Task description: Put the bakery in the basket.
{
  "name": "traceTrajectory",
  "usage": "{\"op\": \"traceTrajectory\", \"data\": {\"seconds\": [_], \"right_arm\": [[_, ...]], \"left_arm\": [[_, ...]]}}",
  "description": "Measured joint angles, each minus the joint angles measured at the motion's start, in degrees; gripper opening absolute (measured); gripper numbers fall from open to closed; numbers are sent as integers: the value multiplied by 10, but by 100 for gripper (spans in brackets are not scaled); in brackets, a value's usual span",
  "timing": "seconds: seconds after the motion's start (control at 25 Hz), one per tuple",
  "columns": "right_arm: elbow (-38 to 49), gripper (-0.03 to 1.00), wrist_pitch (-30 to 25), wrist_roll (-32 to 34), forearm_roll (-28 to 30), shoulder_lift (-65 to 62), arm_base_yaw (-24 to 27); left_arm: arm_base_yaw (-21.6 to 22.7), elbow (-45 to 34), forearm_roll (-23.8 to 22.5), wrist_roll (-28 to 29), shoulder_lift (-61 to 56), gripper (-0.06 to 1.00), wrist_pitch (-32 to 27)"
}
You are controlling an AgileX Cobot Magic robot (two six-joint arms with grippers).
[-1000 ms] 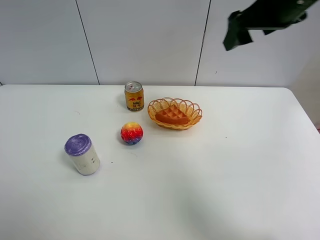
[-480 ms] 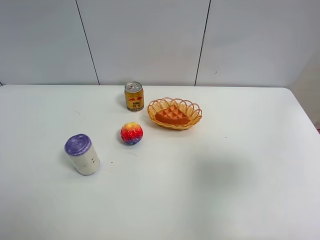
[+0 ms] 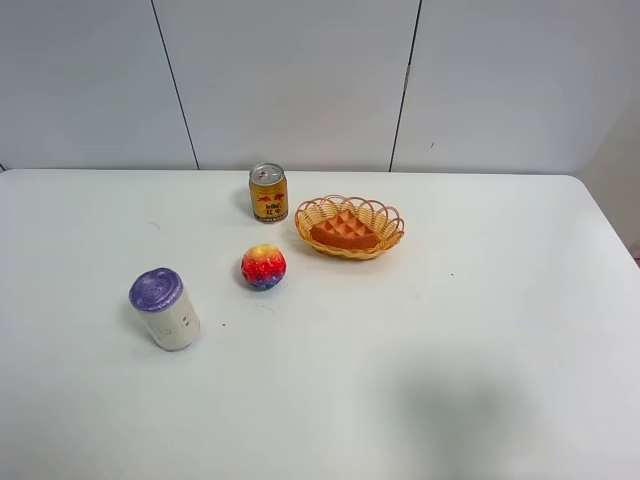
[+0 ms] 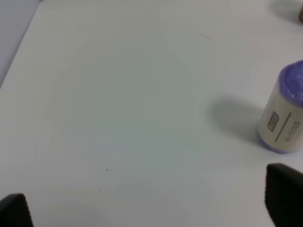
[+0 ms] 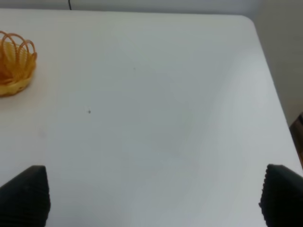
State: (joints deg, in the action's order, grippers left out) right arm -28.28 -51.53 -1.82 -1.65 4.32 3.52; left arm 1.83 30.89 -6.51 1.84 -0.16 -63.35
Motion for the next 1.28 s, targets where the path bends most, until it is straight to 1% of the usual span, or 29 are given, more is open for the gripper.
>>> {"op": "traceTrajectory", "data": {"seconds": [0.08,0.12,0.24,0.28,0.36,0.44,0.68,1.28], "right_arm": [[0,88,-4,0,-1,-32,0],[-3,88,-15,0,-2,-42,0],[-7,88,-86,-10,-23,-44,0],[-5,88,-102,-18,-25,-44,0],[1,88,-102,-35,-25,-44,0],[6,88,-100,-37,-22,-44,-6],[9,88,-97,5,17,-44,-19],[9,88,-93,13,17,-44,-19]], "left_arm": [[0,0,0,0,0,100,0],[0,0,0,0,0,100,0],[0,0,0,0,0,100,0],[0,0,0,0,0,100,0],[0,0,0,0,0,100,0],[0,0,0,0,0,100,0],[0,0,0,0,0,100,0],[0,0,0,0,0,100,0]]}}
